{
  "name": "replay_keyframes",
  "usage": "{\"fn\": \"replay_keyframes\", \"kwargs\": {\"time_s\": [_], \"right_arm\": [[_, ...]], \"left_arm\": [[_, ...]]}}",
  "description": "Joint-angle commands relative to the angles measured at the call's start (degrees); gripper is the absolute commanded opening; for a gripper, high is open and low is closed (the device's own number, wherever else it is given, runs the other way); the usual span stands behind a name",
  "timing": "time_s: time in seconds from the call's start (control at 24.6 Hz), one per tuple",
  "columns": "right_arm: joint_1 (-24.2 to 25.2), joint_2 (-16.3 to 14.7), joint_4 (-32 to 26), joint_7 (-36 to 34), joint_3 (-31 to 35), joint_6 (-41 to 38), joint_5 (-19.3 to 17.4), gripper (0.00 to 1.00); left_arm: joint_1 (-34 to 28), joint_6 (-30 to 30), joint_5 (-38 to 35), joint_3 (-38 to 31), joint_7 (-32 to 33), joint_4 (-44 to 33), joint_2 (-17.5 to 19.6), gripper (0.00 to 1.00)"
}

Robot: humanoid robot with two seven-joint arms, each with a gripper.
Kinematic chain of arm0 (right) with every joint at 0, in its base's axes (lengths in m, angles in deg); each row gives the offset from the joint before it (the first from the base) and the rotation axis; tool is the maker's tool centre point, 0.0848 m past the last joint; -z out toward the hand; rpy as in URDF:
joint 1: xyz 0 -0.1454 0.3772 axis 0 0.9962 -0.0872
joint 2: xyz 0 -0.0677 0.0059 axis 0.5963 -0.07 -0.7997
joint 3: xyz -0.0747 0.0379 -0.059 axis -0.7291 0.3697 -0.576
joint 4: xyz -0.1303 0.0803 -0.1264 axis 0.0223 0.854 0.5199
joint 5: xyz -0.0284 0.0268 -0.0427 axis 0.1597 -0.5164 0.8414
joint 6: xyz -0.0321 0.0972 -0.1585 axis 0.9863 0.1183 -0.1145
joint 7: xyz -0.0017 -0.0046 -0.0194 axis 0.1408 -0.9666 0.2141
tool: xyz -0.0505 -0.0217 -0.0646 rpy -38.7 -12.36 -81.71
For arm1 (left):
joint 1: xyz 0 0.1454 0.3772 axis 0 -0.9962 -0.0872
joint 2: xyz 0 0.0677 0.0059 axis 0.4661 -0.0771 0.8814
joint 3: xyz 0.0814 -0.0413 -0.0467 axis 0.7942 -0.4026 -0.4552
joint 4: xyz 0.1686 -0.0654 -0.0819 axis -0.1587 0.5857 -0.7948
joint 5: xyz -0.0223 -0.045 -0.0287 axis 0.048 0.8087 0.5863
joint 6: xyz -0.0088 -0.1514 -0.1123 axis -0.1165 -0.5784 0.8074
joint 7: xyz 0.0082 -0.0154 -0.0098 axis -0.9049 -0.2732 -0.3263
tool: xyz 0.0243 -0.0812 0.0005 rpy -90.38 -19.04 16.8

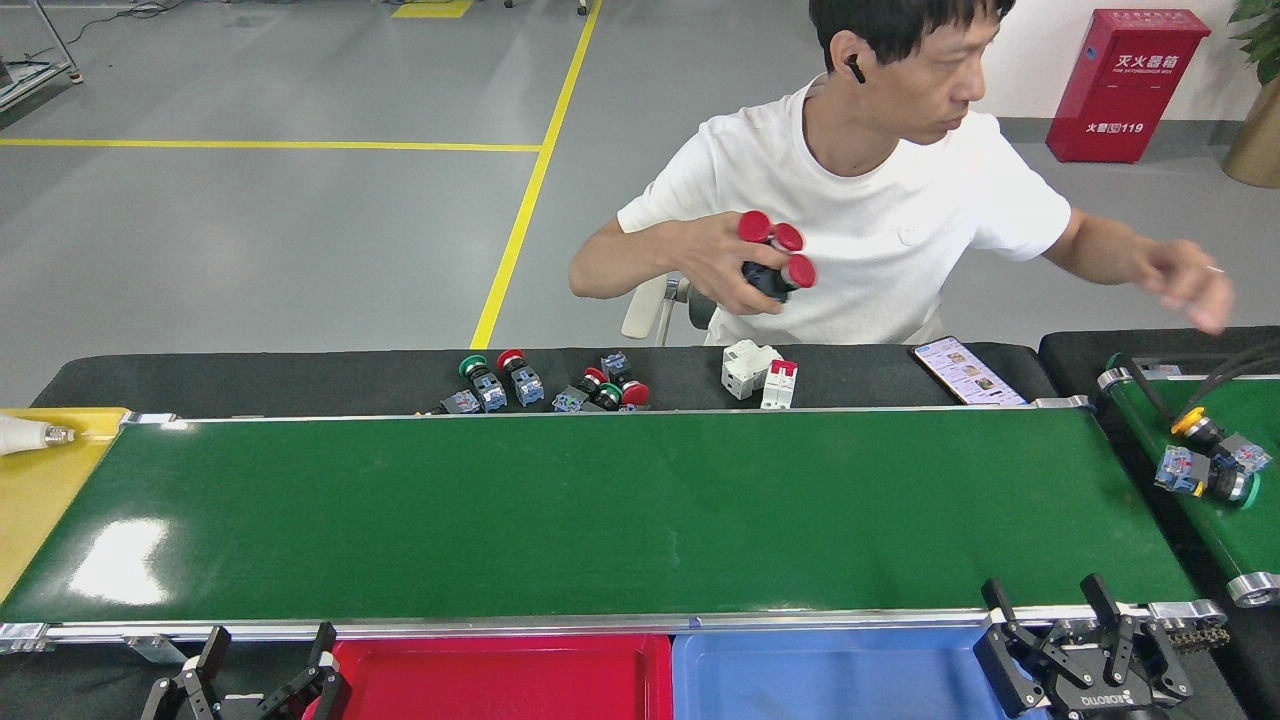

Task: Pick switch part from conveyor to tray

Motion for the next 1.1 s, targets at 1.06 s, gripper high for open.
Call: {"fn": "replay_keyframes", "kwargs": {"time_s": [1.06], "right_arm": [[1.5,-0.2,-0.8,6.3,3.8,2.1,-0.4,0.99]], "left_arm": [[0.2,0.5,0.2,0.3,-1.8,-0.8,0.9,1.0]]}}
